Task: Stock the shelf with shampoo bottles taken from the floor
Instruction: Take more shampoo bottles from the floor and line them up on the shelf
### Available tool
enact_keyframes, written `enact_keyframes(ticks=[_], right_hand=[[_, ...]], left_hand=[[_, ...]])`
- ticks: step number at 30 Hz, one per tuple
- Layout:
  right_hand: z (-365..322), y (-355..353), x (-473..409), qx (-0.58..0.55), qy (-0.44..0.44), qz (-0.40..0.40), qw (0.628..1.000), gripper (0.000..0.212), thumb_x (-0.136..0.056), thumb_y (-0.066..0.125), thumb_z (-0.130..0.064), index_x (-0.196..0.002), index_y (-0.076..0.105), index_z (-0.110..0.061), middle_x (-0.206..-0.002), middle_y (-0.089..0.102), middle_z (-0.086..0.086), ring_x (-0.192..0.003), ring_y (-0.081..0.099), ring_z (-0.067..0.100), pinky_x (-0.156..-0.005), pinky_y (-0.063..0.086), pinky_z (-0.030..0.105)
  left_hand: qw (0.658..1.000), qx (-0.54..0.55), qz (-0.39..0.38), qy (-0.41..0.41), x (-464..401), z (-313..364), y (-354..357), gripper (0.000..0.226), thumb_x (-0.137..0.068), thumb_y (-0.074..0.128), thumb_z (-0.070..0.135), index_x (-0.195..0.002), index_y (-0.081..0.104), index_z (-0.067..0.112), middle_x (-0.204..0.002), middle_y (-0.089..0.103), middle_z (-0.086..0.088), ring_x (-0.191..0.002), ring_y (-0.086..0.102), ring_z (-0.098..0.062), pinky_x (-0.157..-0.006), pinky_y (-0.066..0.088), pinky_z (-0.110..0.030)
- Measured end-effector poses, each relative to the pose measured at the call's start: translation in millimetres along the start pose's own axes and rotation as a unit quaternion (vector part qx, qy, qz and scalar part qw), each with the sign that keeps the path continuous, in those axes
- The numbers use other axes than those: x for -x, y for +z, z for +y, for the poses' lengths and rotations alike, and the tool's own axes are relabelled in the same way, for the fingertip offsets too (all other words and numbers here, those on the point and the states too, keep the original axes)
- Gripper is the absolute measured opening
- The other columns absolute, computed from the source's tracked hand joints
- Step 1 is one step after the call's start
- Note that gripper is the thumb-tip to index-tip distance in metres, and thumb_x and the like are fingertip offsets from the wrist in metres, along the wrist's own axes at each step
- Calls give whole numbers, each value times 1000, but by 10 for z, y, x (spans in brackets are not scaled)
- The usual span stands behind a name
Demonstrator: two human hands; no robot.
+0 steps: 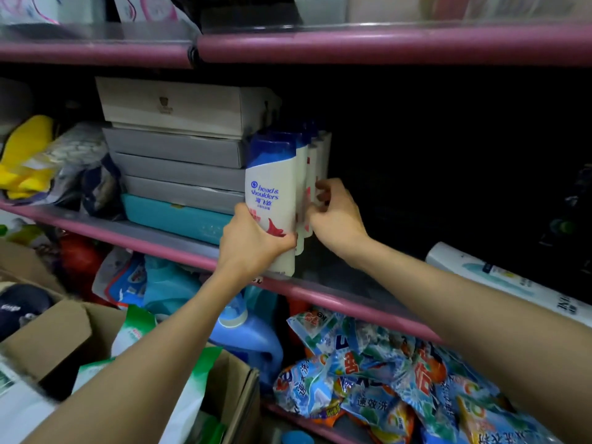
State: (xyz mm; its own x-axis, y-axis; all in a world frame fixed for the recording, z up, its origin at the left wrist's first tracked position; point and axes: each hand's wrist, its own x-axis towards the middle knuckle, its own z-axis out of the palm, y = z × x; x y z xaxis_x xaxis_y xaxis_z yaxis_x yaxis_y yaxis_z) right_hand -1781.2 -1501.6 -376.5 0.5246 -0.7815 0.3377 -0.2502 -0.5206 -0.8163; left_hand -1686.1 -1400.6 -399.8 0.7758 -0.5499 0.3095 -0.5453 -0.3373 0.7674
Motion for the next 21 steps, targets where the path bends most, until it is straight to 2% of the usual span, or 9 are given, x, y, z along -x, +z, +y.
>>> enact_keyframes(ticks=[3, 5, 8, 11, 21], right_hand=[[-1, 25, -144, 31, 27, -78, 996, 54, -83, 68, -22, -130, 42, -15, -119, 55, 5, -108, 57, 25, -87, 51, 35], [10, 95, -185, 46, 39, -101, 993, 53, -83, 70, -22, -128, 45, -14, -119, 59, 5, -107, 59, 25, -87, 52, 34], [46, 239, -197, 77, 27, -94, 992, 46, -85, 65, -19, -128, 47, -13, -124, 60, 9, -112, 58, 27, -93, 50, 34], [93, 337, -185, 42, 29, -80, 996, 47, -86, 64, -22, -128, 45, -15, -125, 60, 8, -113, 58, 27, -92, 49, 33], [111, 434, -212, 55, 33, -56, 996, 43, -87, 64, -21, -126, 45, -15, -124, 59, 9, -114, 58, 28, -95, 51, 42]], left_hand=[[1000, 7, 0, 11, 0, -22, 6, 65, -60, 80, 43, -106, 44, 13, -101, 61, -3, -92, 60, -23, -80, 54, -38], [1000, 8, 0, 13, -6, -30, 11, 66, -60, 80, 43, -106, 44, 14, -101, 61, -3, -91, 60, -23, -79, 54, -38], [1000, 6, 1, 16, -28, -54, -12, 65, -59, 79, 42, -105, 44, 13, -100, 61, -3, -90, 59, -23, -78, 53, -37], [1000, 5, 1, 17, -58, -91, -42, 65, -60, 79, 43, -106, 44, 13, -102, 60, -3, -93, 59, -24, -80, 53, -38], [1000, 5, 10, 13, -35, -85, -41, 66, -61, 79, 43, -107, 42, 12, -103, 59, -4, -94, 59, -24, -80, 53, -38]])
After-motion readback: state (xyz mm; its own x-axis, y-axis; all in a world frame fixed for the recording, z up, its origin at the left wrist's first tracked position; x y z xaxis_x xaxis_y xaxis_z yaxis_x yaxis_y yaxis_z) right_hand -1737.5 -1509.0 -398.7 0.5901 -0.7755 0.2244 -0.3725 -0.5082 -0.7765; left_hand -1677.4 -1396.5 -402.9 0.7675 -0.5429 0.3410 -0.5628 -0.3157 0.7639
